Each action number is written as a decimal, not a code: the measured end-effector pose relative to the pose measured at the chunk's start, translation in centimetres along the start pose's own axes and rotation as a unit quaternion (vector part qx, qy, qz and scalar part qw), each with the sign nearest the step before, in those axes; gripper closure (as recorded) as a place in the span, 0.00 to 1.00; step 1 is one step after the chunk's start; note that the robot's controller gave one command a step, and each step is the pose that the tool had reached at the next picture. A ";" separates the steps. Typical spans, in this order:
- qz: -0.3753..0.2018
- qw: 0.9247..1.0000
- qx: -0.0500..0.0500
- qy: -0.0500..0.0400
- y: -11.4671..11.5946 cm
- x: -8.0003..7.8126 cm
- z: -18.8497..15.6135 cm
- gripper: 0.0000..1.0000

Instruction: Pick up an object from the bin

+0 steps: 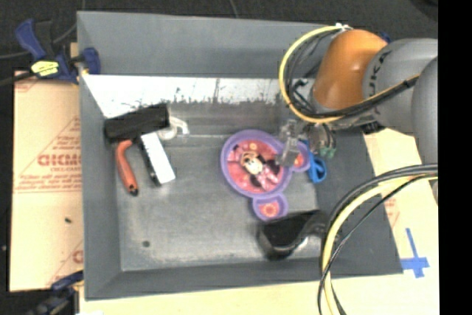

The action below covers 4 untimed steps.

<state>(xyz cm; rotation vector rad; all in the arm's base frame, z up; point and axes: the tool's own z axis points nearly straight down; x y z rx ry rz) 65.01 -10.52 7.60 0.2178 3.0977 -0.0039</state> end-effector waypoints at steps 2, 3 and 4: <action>0.000 1.000 0.000 -0.002 0.0 0.0 -2.2 1.00; -0.001 1.000 0.000 -0.004 0.0 -0.3 -3.7 1.00; -0.001 1.000 0.000 -0.004 0.0 -0.2 -4.4 1.00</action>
Offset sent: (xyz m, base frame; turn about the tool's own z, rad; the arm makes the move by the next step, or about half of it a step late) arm -0.0001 0.0001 0.0390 0.0000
